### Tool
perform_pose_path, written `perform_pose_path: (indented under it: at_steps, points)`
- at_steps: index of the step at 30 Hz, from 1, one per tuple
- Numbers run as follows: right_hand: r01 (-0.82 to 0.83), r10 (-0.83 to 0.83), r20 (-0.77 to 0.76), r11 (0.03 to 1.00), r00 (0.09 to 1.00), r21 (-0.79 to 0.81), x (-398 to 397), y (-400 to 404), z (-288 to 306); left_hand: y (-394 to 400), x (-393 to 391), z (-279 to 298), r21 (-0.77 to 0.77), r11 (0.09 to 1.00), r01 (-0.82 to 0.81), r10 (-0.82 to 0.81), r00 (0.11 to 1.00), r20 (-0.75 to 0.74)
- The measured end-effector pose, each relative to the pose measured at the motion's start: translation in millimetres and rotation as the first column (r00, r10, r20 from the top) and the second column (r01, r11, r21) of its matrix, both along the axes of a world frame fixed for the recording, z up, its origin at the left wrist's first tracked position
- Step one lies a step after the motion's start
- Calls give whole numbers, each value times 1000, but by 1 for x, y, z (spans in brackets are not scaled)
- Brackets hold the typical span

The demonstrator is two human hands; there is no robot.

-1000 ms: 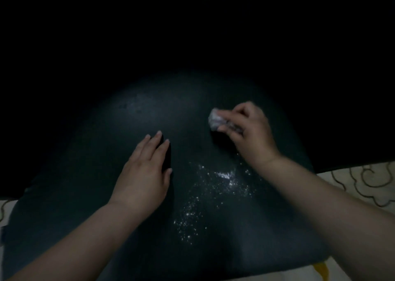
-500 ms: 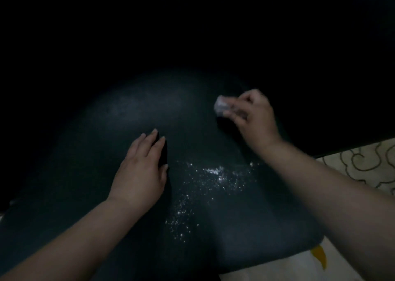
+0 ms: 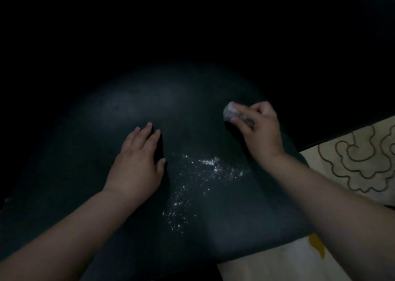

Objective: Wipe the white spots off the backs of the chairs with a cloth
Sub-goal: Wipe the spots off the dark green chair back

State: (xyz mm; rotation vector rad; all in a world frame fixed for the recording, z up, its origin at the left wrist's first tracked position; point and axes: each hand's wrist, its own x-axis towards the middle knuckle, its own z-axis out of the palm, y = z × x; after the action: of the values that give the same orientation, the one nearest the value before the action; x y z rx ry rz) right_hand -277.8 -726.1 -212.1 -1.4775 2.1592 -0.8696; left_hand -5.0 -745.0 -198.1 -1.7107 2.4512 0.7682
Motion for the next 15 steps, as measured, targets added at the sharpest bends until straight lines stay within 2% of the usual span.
perform_pose_path:
  at_steps: [3,6,9,10,12,14,15]
  points:
    - [95,-97,52,995,994,41,11,11,-6,2,4,-2,-4,1000,27,-27,1000,8]
    - [6,-10,73,999,997,54,53,56,-9,10,5,-1,-10,998,56,-56,998,15]
    - [-43,45,118,999,992,-14,64,75,-3,20,9,2,-23,997,68,-68,998,1]
    - [7,-3,91,999,996,-45,55,72,-2,23,11,2,-28,997,74,-74,997,-1]
    - [201,-202,-1,978,979,-49,28,64,-3,28,17,3,-40,996,75,-76,997,-2]
    - [369,-368,-34,929,929,35,13,64,-5,32,25,3,-46,996,83,-83,997,2]
    - [400,-399,-29,914,916,63,16,67,-8,34,28,2,-50,995,88,-88,996,2]
